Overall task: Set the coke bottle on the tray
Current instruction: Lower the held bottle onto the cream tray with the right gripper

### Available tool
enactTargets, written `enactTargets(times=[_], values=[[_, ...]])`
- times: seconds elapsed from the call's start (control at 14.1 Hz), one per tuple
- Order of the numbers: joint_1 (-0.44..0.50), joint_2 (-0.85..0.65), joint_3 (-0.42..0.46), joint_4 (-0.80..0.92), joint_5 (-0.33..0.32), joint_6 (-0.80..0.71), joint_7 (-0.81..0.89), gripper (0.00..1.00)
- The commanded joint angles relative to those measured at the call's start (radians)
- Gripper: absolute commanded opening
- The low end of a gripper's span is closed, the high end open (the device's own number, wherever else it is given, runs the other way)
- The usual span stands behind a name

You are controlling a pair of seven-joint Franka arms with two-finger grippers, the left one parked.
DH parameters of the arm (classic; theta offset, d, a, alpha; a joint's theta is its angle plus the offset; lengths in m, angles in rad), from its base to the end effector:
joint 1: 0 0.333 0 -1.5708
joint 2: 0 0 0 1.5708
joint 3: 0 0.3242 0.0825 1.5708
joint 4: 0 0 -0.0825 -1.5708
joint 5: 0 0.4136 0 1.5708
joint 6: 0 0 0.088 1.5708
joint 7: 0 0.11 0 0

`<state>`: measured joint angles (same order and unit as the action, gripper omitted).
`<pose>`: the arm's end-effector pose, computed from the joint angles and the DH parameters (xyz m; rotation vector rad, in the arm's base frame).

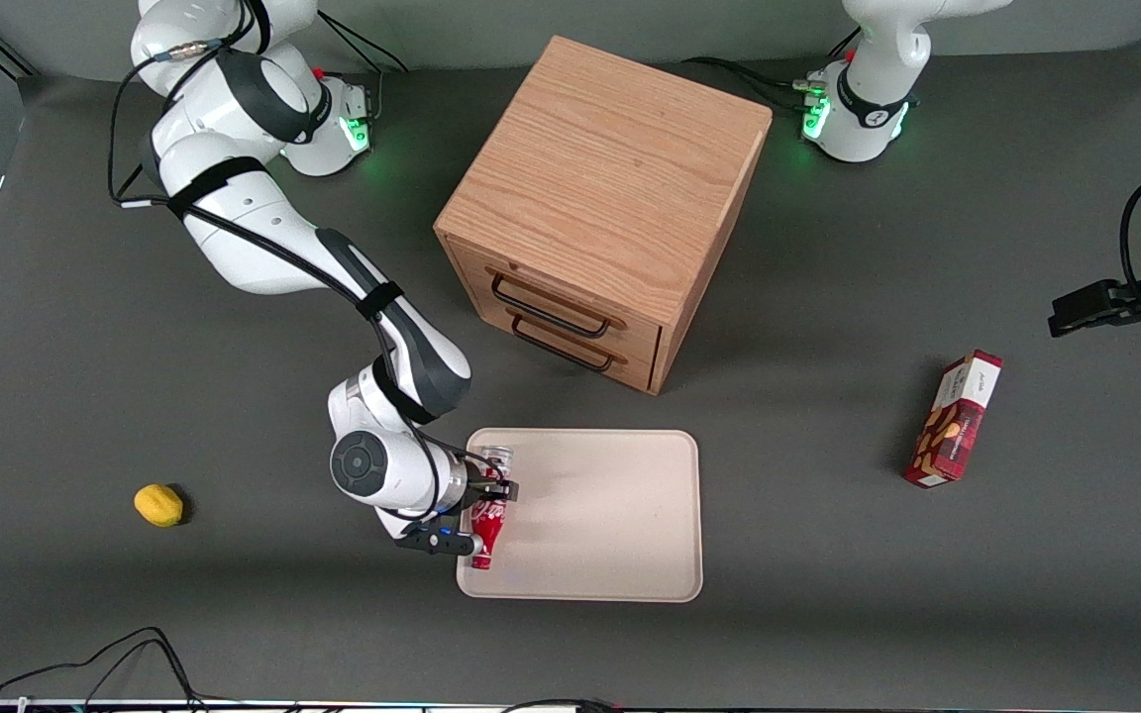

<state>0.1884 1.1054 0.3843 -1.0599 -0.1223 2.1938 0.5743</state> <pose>0.7389 0.3425 0.1679 -2.8871 0.2150 0.0672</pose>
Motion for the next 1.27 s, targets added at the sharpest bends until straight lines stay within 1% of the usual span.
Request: enactTargets(times=[0.0, 0.78, 0.99, 1.2], values=[[0.008, -0.01, -0.002, 0.008, -0.02, 0.007, 0.031, 1.0], [0.009, -0.019, -0.019, 0.003, -0.022, 0.004, 0.036, 1.0], [0.008, -0.106, -0.004, 0.009, -0.014, -0.017, 0.033, 1.0], [-0.006, -0.25, 0.01, 0.008, -0.011, -0.144, 0.027, 1.0]])
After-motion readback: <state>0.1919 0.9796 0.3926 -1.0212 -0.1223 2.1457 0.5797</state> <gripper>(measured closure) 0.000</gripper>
